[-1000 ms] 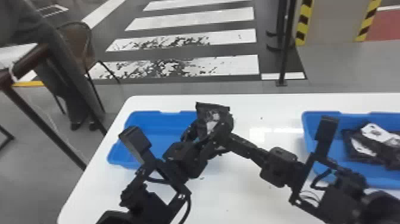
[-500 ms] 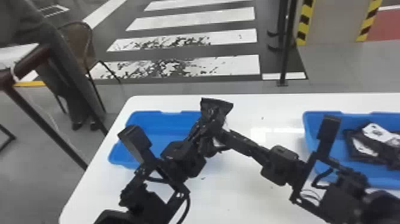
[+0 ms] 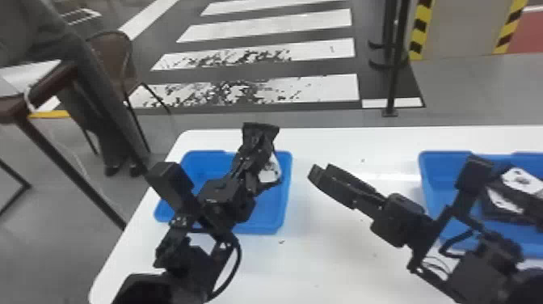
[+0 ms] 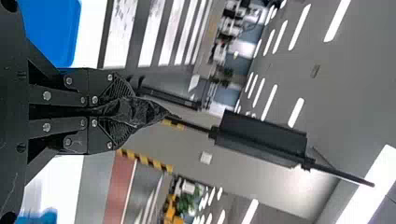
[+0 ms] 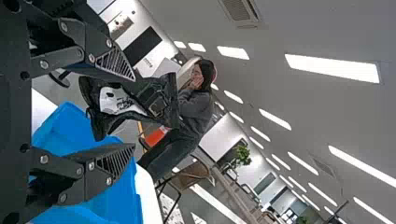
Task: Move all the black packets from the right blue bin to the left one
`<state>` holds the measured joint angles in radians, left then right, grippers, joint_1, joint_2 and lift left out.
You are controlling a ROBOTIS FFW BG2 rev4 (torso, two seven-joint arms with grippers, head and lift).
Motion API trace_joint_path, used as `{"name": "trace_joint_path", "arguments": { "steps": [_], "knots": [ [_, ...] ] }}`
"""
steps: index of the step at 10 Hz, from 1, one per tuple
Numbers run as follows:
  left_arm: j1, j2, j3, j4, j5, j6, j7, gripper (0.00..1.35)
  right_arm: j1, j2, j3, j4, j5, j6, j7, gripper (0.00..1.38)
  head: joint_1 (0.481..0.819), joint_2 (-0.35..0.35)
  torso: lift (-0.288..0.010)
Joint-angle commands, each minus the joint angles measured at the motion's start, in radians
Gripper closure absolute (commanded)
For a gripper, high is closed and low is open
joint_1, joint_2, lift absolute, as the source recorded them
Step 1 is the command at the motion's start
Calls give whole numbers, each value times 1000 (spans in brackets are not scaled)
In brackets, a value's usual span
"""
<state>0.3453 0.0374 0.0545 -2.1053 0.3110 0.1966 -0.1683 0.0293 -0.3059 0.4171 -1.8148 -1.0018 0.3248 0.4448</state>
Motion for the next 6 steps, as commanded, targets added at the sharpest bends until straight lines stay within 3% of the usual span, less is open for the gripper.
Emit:
{"name": "trace_joint_path", "arguments": {
  "steps": [1,3,4,5,6],
  "knots": [
    [-85,-7,55,145,-191,-94,33,1213,5,1,-10,5,-3,-3,-2,154,695,279,-140],
    [-161,-7,101,261,-437,-160,84,1213,5,1,-12,7,-9,-3,0,163,695,336,-140],
    [-181,-5,113,293,-510,-153,99,1211,7,1,-16,7,-11,-3,-2,163,695,350,-140],
    [-198,-4,121,342,-506,-153,104,1038,10,1,-20,7,-11,-3,0,163,695,350,-140],
    [-183,-2,119,357,-427,-148,102,489,12,1,-32,7,-5,-3,-2,162,695,350,-140]
  ]
}}
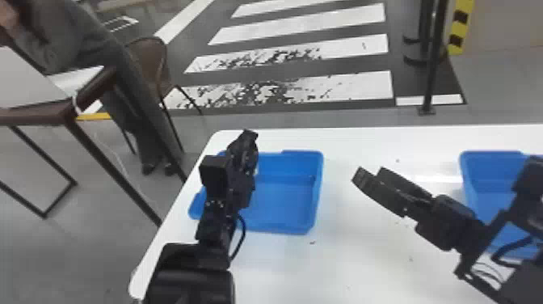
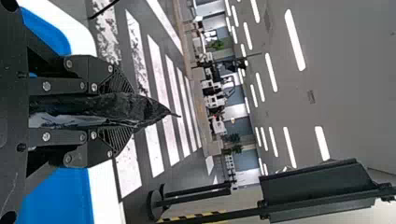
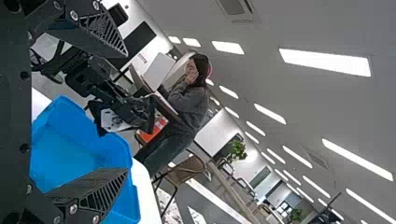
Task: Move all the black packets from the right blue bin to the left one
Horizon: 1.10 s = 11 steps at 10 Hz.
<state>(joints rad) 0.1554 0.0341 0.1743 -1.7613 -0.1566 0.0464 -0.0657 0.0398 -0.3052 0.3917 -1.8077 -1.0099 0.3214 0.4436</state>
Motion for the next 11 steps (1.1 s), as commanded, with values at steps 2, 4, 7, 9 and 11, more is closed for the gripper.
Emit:
{"name": "trace_joint_path", "arguments": {
  "steps": [2,4,7,9,11],
  "knots": [
    [53,0,-13,8,167,-135,-42,68,19,5,-67,-17,61,0,0,163,695,350,-140],
    [159,0,-67,-171,250,-174,-60,165,51,24,-196,-76,240,22,-29,163,695,323,-140],
    [365,1,-126,-444,340,-132,-56,165,117,61,-450,-240,601,140,-128,170,691,160,-140],
    [465,-2,-152,-537,374,-145,-51,162,115,74,-579,-272,757,245,-155,170,690,52,-140],
    [473,1,-164,-540,392,-123,-51,167,66,67,-641,-213,838,277,-148,170,695,-83,-140]
  ]
}}
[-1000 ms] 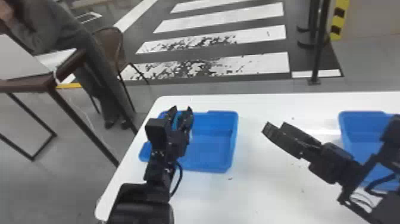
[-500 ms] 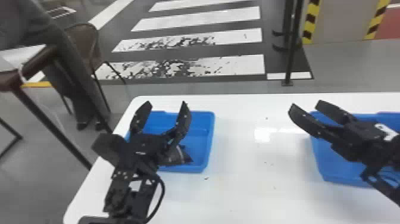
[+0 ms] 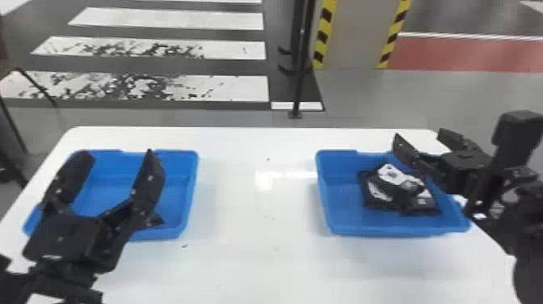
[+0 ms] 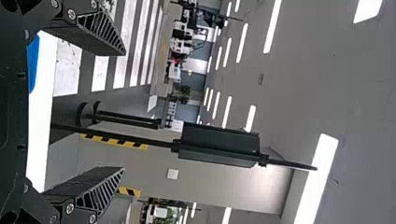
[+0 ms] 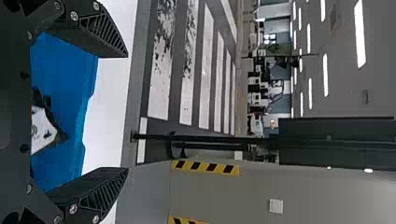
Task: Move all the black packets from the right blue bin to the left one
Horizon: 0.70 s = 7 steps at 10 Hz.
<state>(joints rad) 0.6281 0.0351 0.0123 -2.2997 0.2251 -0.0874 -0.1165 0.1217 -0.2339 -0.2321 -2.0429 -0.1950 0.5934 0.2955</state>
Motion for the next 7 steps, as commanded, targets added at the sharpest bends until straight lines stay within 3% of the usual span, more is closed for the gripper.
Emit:
{"name": "trace_joint_path", "arguments": {
  "steps": [1,3,7],
  "knots": [
    [0,3,-8,-1,38,9,0,160,-46,-13,-19,90,23,5,28,170,695,-126,-140],
    [-10,8,-20,-1,48,23,0,160,-70,-19,-19,186,37,3,53,171,695,-154,-140],
    [-15,15,-32,-1,52,31,-2,165,-73,-13,-3,240,103,64,53,171,695,-186,-140]
  ]
}}
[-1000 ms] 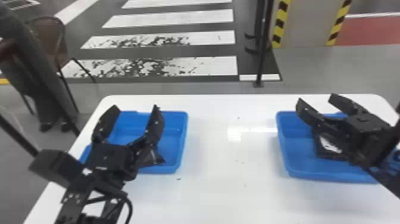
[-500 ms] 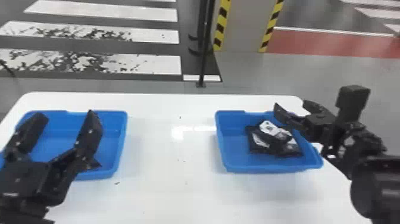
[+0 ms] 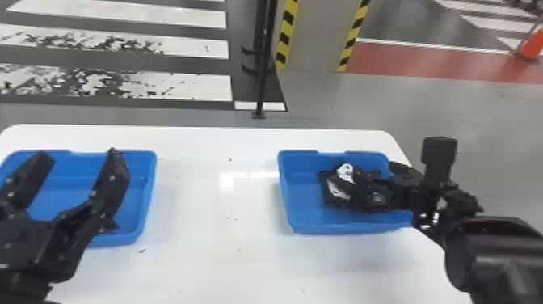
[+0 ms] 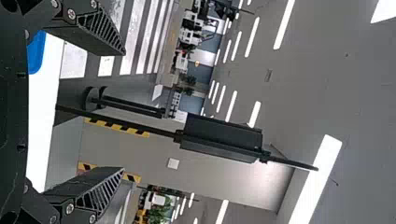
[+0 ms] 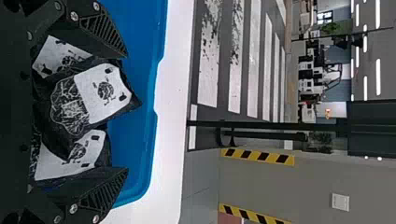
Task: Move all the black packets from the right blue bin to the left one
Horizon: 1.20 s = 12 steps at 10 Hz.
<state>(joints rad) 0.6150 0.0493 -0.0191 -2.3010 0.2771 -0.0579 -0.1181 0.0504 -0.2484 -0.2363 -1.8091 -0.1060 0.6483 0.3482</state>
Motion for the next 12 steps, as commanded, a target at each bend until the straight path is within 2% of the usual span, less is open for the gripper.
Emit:
{"name": "trace_joint_path", "arguments": {
  "steps": [1,8,9,10,11,12],
  "knots": [
    [1,1,1,0,0,6,0,165,-11,0,1,31,24,12,2,173,695,-190,-140],
    [-1,3,-1,3,2,-1,-8,167,-85,-11,43,171,32,14,9,196,695,-194,-140],
    [-1,3,-1,3,2,-1,-8,167,-87,-11,43,181,24,24,9,274,695,-195,-140],
    [-1,3,-1,3,2,-6,-9,167,-87,-12,45,183,24,39,11,409,695,-195,-140],
    [-1,3,-1,5,2,-11,-9,167,-87,-12,51,183,22,58,15,564,695,-195,-140],
    [-4,3,-1,5,4,-13,-9,167,-92,-17,67,183,24,83,18,776,695,-194,-140]
  ]
}}
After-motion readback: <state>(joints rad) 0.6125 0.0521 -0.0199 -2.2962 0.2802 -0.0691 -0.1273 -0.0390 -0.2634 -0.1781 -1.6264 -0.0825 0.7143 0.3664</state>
